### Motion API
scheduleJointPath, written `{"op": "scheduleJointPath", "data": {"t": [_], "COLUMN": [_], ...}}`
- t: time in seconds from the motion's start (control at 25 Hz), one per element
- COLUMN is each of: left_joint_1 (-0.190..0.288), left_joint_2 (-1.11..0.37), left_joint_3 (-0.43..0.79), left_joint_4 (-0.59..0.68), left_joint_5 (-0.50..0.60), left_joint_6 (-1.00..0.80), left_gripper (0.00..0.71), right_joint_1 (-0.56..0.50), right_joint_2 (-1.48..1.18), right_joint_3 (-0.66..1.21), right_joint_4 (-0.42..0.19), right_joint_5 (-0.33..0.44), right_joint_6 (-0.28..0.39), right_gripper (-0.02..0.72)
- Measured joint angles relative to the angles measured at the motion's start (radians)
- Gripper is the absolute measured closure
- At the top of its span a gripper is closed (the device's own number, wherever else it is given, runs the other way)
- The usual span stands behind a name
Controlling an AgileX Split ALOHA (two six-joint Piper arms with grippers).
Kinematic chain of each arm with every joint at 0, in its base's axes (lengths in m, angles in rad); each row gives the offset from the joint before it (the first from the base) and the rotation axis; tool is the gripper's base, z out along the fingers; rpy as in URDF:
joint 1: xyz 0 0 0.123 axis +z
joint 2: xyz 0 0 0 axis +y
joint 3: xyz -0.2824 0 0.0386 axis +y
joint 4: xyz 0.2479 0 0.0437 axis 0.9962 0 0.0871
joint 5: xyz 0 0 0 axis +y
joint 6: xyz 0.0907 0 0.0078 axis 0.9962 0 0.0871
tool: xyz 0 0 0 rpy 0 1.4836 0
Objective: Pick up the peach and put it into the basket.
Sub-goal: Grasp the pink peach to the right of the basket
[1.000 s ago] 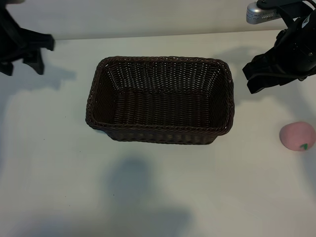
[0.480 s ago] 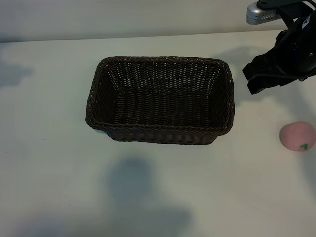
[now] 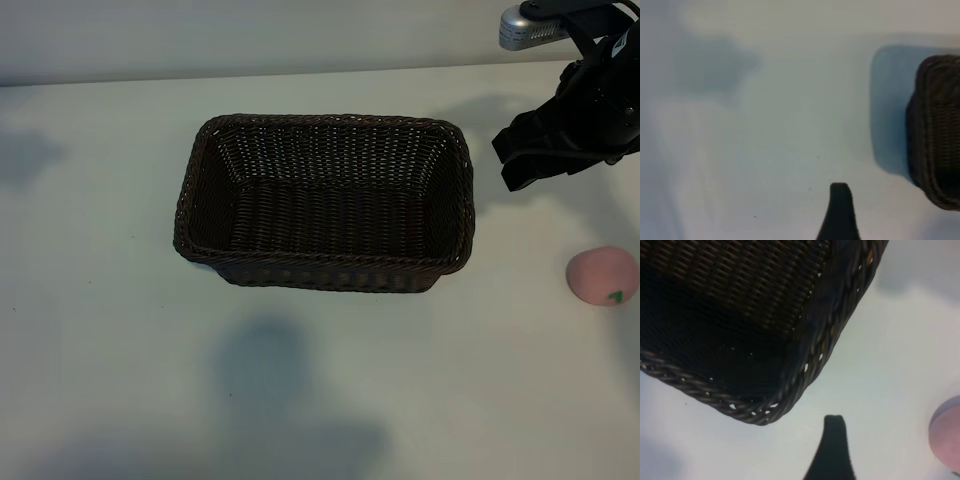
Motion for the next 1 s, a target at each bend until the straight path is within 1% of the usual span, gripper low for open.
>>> {"op": "scheduleJointPath", "data": {"t": [0.08,0.2,0.36,0.44,0.72,1.0], "left_joint_1": [0.000,0.000,0.000,0.000,0.000,0.000], "left_joint_2": [-0.055,-0.162,-0.330,-0.443,-0.716,-0.927], "left_joint_3": [0.015,0.074,0.210,0.293,0.526,0.722], "left_joint_4": [-0.001,-0.001,-0.004,-0.005,-0.005,0.043], "left_joint_5": [0.002,-0.018,-0.057,-0.067,-0.102,-0.103], "left_joint_6": [0.000,0.016,0.028,0.027,0.032,0.013], "left_gripper": [0.123,0.123,0.123,0.123,0.123,0.123], "right_joint_1": [0.000,0.000,0.000,0.000,0.000,0.000], "right_joint_2": [0.000,0.000,0.000,0.000,0.000,0.000], "right_joint_3": [0.000,0.000,0.000,0.000,0.000,0.000], "right_joint_4": [0.000,0.000,0.000,0.000,-0.001,-0.001], "right_joint_5": [0.000,0.000,0.000,0.000,0.000,0.000], "right_joint_6": [0.000,0.000,0.000,0.000,0.000,0.000], "right_gripper": [0.108,0.108,0.108,0.108,0.108,0.108]}}
